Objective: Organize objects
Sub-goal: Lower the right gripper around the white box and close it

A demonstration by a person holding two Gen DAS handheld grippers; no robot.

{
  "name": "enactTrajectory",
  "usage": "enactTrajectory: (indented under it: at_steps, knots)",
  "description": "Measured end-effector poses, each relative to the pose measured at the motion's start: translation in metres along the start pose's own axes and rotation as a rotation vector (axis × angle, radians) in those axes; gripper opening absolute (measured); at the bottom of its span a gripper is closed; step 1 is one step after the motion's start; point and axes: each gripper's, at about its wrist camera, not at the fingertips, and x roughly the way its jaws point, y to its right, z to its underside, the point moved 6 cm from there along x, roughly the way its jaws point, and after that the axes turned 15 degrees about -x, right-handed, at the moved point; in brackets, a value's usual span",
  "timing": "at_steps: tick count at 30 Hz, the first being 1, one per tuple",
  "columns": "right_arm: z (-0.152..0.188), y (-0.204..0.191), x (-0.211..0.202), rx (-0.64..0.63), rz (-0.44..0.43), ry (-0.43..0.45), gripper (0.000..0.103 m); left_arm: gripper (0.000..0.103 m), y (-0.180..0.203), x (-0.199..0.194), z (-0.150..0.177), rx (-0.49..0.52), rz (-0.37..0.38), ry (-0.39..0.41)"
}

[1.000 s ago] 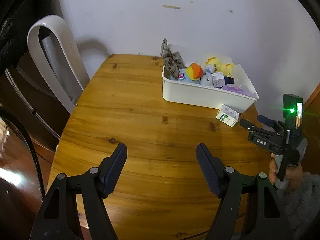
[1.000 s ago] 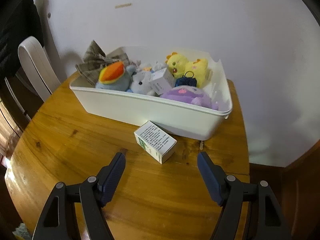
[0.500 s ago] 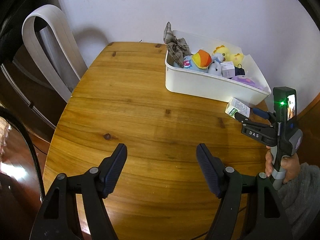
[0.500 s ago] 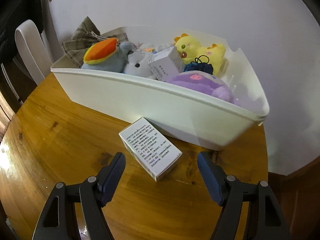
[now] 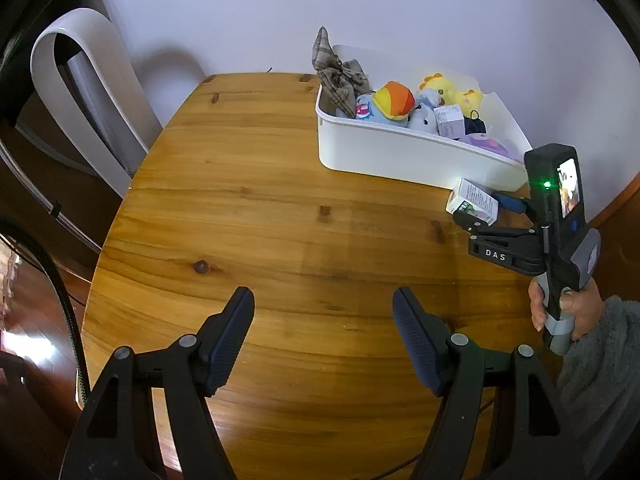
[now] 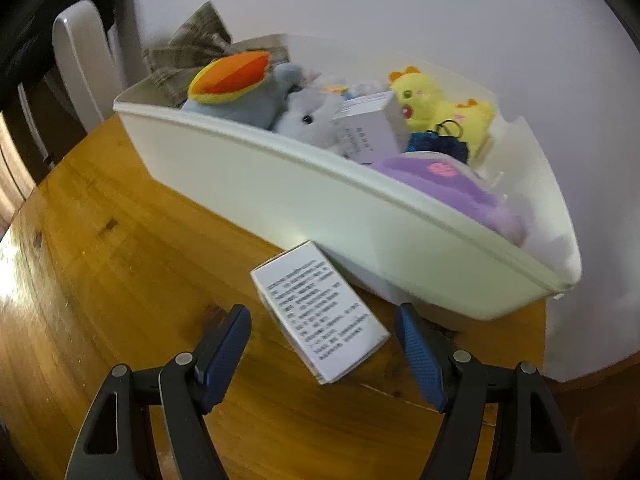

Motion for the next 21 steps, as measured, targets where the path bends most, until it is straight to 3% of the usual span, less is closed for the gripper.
enactTrajectory:
  at_steps: [14,18,21]
  knots:
    - [-0.005,-0.028,-0.005,-0.093,-0.100,0.019,0.071,0.075,0.000,0.003,0.003,0.011,0.021,-0.017]
    - [-0.005,-0.025,-0.006,-0.063,-0.110,0.017,0.063,0.075,-0.001,0.003,0.003,0.010,0.025,-0.021]
    - [-0.009,-0.022,0.001,-0.043,-0.118,0.004,0.051,0.075,-0.001,0.002,0.003,0.011,0.025,-0.021]
